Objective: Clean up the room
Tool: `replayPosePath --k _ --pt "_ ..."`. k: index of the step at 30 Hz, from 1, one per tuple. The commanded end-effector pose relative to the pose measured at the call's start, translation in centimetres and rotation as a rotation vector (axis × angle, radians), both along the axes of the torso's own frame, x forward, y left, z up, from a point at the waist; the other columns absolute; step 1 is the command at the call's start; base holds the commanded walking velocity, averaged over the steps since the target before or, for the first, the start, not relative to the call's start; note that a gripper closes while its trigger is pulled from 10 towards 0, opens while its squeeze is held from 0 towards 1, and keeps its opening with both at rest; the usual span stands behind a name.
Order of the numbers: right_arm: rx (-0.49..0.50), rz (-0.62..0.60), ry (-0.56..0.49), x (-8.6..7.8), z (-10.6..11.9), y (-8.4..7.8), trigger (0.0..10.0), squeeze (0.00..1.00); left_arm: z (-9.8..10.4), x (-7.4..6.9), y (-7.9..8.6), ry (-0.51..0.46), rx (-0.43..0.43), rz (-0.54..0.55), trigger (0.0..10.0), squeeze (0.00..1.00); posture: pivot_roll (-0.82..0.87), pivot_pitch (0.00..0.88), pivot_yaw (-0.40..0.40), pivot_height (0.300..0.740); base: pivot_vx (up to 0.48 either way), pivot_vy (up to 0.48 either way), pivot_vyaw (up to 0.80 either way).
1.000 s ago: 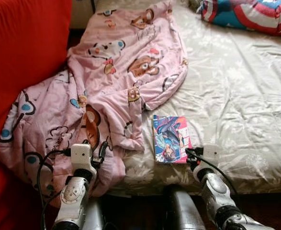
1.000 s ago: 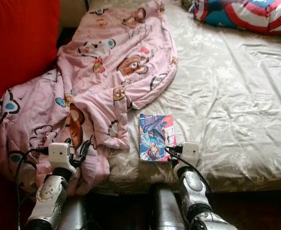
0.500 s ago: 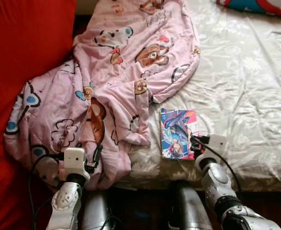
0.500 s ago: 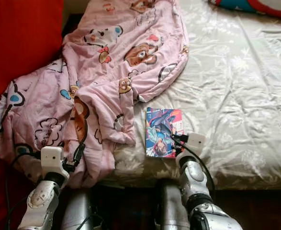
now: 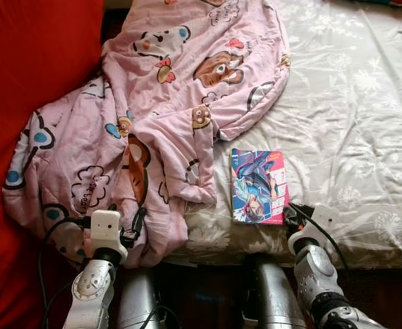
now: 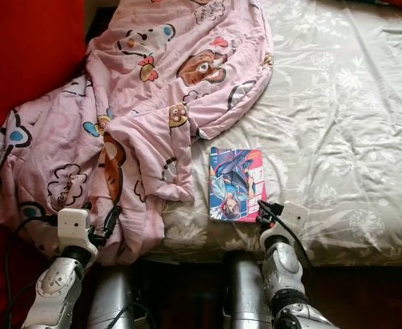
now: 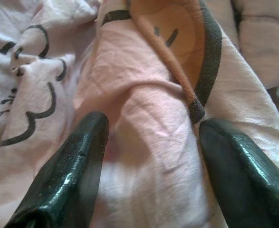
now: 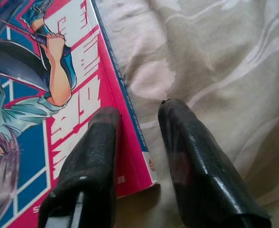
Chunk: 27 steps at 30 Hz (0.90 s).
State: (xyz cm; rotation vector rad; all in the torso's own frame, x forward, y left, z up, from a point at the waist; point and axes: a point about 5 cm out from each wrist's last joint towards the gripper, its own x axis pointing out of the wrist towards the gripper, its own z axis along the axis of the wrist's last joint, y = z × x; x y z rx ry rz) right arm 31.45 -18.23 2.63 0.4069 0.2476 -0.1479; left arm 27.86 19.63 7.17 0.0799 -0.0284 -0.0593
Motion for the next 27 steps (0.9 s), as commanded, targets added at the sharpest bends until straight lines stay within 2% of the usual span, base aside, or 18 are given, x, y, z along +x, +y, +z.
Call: replayPosePath --k 1,12,13,21,25,27 --pt "0.060 0.026 0.080 -1.6 -2.0 0.6 10.0 0.00 -0.8 -0.7 0.3 0.043 0.024 0.007 10.0 0.00 0.05 0.340 0.017 0.574 0.000 0.000 0.00" --pt "0.224 0.088 0.095 -1.9 -2.7 1.8 10.0 0.00 -0.8 -0.8 0.2 0.048 0.025 0.007 10.0 0.00 0.05 0.338 0.012 0.574 0.000 0.000 0.00" --pt "0.275 0.083 0.108 -2.3 -3.1 2.0 10.0 0.00 -0.8 -0.8 0.1 0.049 0.026 0.007 10.0 0.00 0.06 0.340 0.012 0.574 0.000 0.000 0.00" --pt "0.404 0.057 0.180 -4.2 -4.9 2.2 10.0 0.00 -0.9 -1.0 0.0 0.057 0.027 0.004 10.0 0.00 0.05 0.343 0.012 0.574 0.000 0.000 0.00" --pt "0.429 0.063 0.210 -4.7 -5.4 2.4 10.0 0.00 -0.9 -1.0 -0.1 0.058 0.027 0.004 10.0 0.00 0.06 0.343 0.011 0.574 0.000 0.000 0.00" --pt "0.380 0.082 0.153 -4.2 -4.8 2.3 10.0 0.00 -0.9 -0.9 -0.1 0.056 0.025 0.010 10.0 0.00 0.06 0.343 0.007 0.574 0.000 0.000 0.00"
